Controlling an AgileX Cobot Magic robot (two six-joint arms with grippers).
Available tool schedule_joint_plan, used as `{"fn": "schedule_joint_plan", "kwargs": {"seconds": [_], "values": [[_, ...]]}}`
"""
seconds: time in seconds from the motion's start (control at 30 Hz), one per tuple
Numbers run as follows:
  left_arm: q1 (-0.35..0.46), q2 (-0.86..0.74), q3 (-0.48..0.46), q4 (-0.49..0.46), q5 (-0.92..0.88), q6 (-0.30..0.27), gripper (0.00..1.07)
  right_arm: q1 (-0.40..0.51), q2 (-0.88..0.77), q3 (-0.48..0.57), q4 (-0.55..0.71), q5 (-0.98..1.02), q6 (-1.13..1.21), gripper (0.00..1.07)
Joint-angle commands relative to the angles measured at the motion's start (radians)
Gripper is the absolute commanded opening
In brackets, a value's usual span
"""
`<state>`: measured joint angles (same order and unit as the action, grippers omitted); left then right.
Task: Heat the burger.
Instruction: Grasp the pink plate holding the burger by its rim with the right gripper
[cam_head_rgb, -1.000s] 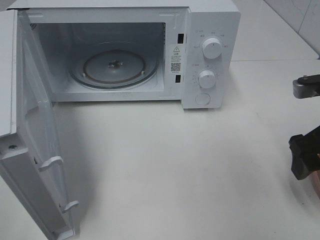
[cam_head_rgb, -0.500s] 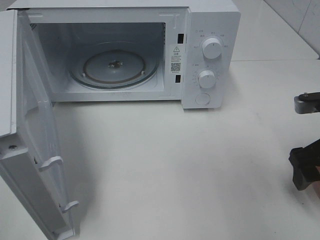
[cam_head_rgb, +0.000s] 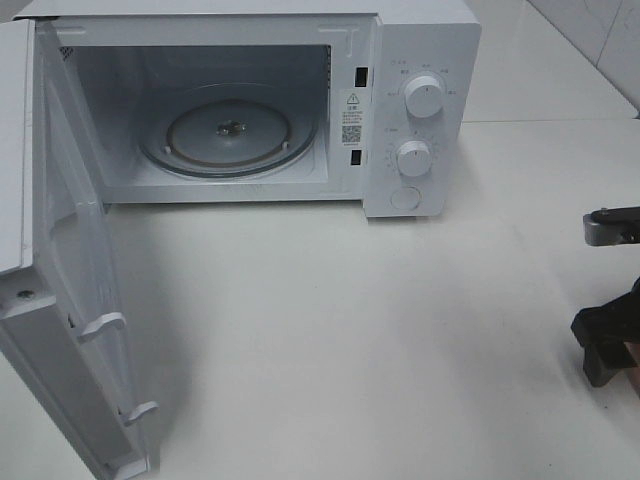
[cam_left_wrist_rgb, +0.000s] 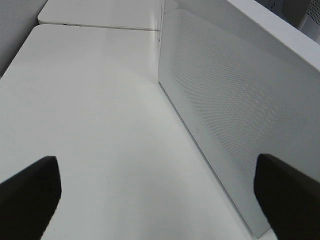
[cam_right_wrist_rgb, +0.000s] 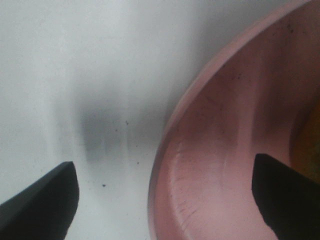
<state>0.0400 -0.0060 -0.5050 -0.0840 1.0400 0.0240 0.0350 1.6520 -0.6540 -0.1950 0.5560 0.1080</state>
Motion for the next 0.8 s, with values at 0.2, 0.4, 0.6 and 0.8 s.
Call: {"fn": "schedule_joint_plan", "kwargs": {"seconds": [0.2, 0.4, 0.6, 0.8], "values": [[0.002, -0.02, 0.002, -0.005, -0.003, 0.0, 0.98, -0.013, 0.036, 0.004, -0.014, -0.035, 0.008, 0.86], [0.002, -0.02, 0.002, -0.005, -0.003, 0.0, 0.98, -0.013, 0.079, 0.004, -0.018, -0.059, 0.012, 0.8], [0.002, -0.02, 0.002, -0.005, -0.003, 0.0, 0.98, -0.013, 0.083, 0.004, -0.034, -0.058, 0.033, 0.53], [0.002, -0.02, 0.002, -0.005, -0.003, 0.0, 0.98, -0.013, 0.086, 0.004, -0.069, -0.054, 0.087, 0.14]]}}
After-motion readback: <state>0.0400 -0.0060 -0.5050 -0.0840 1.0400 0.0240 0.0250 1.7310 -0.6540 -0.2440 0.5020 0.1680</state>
